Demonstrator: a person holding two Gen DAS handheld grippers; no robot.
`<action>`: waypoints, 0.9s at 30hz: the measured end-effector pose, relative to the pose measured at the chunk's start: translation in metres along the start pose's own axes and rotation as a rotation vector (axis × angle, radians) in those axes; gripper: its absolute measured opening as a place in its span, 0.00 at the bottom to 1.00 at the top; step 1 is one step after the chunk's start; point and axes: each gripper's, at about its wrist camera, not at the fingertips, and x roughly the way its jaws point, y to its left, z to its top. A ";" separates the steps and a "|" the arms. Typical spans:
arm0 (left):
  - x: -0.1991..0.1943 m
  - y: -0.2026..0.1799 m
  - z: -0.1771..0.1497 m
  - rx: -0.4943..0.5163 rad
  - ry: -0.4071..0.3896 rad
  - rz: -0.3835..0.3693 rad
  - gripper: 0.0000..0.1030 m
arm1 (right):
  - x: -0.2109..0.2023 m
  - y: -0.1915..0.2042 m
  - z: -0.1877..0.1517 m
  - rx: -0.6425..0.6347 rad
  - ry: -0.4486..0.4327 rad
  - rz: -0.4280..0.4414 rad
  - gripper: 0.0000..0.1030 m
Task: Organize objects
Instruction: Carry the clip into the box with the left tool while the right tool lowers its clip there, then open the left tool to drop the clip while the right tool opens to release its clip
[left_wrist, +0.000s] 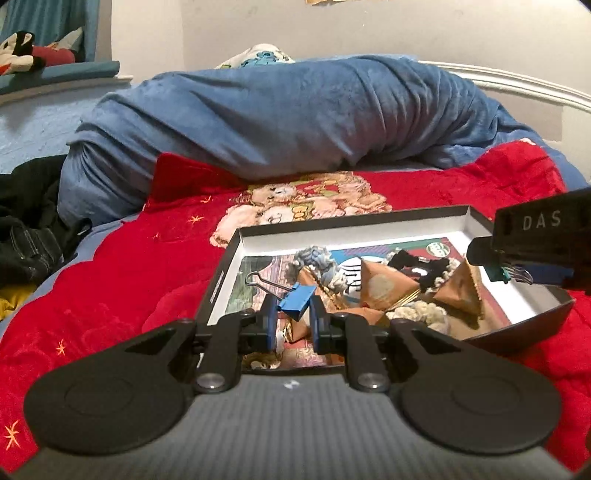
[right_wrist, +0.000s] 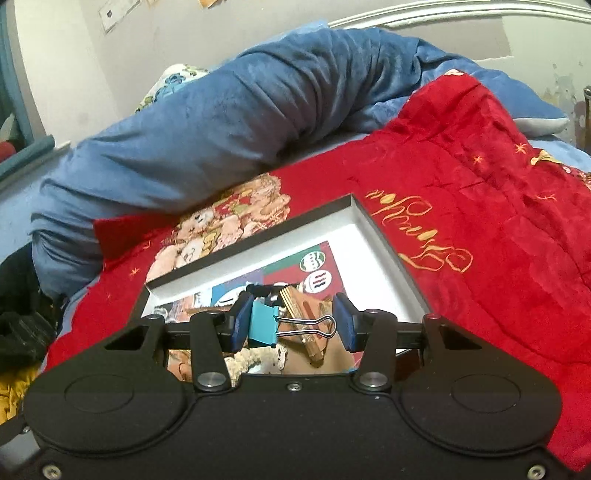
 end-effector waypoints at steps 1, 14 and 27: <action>0.000 -0.001 -0.001 0.002 0.002 0.004 0.21 | 0.000 0.001 -0.002 -0.001 0.003 0.001 0.44; 0.004 -0.008 -0.008 0.030 0.009 0.012 0.21 | 0.016 0.002 -0.014 -0.013 0.080 0.004 0.44; 0.005 -0.011 -0.011 0.042 0.012 0.012 0.22 | 0.020 0.003 -0.015 -0.013 0.088 0.010 0.44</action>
